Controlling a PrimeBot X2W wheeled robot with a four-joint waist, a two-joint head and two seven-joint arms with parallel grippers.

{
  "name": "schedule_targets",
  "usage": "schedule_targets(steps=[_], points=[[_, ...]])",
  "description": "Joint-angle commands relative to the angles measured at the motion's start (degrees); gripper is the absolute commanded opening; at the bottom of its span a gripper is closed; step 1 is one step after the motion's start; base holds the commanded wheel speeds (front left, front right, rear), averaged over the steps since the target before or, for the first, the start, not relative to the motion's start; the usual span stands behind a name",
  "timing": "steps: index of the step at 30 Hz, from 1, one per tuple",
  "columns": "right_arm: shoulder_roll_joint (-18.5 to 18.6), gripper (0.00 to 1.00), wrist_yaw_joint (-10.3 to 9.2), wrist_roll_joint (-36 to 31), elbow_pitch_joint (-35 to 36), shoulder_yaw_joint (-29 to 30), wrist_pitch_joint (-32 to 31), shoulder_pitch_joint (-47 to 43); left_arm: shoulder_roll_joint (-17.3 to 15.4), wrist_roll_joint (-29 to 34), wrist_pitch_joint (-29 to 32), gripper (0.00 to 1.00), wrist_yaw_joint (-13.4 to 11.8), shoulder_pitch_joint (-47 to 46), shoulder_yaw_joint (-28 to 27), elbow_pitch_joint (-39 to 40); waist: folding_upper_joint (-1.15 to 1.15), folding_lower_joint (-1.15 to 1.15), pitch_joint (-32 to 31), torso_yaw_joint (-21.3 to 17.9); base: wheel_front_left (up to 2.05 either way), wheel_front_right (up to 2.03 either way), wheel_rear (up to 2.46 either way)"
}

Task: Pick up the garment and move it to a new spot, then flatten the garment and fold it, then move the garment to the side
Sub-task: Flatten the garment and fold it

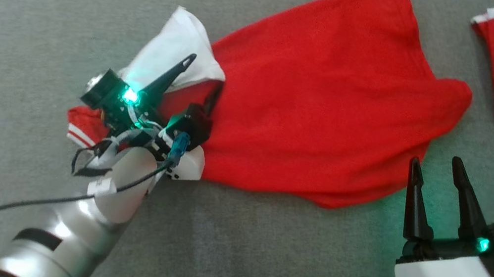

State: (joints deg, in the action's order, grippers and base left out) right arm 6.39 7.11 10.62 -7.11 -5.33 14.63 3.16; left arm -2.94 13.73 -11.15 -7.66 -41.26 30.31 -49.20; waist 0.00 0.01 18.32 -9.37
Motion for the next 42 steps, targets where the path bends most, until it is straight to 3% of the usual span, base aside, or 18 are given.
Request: schedule_targets(steps=[1,6,7,8,10,16,24,30,37,42], points=[[1.1,1.0,0.37,0.5,1.7,-1.1,0.4,1.4,-0.6,0.4,0.0,1.0,-0.4,-3.0,-0.6,-0.5,0.0,-0.01,1.2,-1.2,0.0,0.0,0.0],[1.0,1.0,0.37,0.5,1.7,-0.8,0.4,1.6,-0.4,0.6,-1.2,1.0,-0.4,-5.4,0.9,-4.0,0.0,-0.01,1.5,-1.5,0.0,0.0,0.0],[1.0,1.0,0.37,0.4,1.7,-0.8,0.4,1.6,-0.3,0.6,-1.5,0.94,-0.5,-5.7,1.2,-4.4,0.0,-0.01,1.5,-1.4,0.0,0.0,0.0],[0.9,1.0,0.37,0.5,1.5,-0.7,0.4,1.6,-0.3,0.5,-1.9,0.45,-0.7,-5.9,1.5,-4.7,0.0,-0.01,1.3,-1.3,0.0,0.0,0.0],[0.8,1.0,0.37,0.5,1.2,-0.6,0.4,1.5,-0.2,0.4,-2.3,0.0,-1.0,-6.2,2.1,-5.3,0.0,-0.01,1.1,-1.0,0.0,0.0,0.0],[0.8,1.0,0.37,0.3,0.8,-0.5,0.4,1.0,0.0,-1.3,-3.4,0.0,-1.8,-5.7,4.0,-3.8,0.0,-0.01,-0.3,0.6,0.0,0.0,0.0],[3.7,1.0,0.37,5.2,-1.0,-1.2,0.4,5.0,-0.4,-3.9,-3.8,0.0,-4.3,-3.0,4.7,6.1,0.0,-0.01,-0.1,4.0,0.0,0.0,0.0],[14.2,1.0,0.37,12.4,-9.7,-3.9,0.4,15.8,-4.2,-4.4,-3.8,0.0,-6.3,-1.6,4.3,18.1,0.0,-0.01,2.7,8.2,0.0,0.0,0.0],[26.7,1.0,0.37,20.1,-23.1,-13.6,-4.9,31.2,-8.4,-4.9,-3.8,0.0,-7.9,-0.6,3.1,28.8,0.0,-0.01,6.1,13.0,0.0,0.0,0.0],[32.6,1.0,0.37,24.1,-29.6,-19.8,-7.0,39.2,-9.5,-4.7,-3.8,0.0,-8.1,-0.7,3.3,32.7,0.0,-0.01,8.8,16.2,0.0,0.0,0.0]])
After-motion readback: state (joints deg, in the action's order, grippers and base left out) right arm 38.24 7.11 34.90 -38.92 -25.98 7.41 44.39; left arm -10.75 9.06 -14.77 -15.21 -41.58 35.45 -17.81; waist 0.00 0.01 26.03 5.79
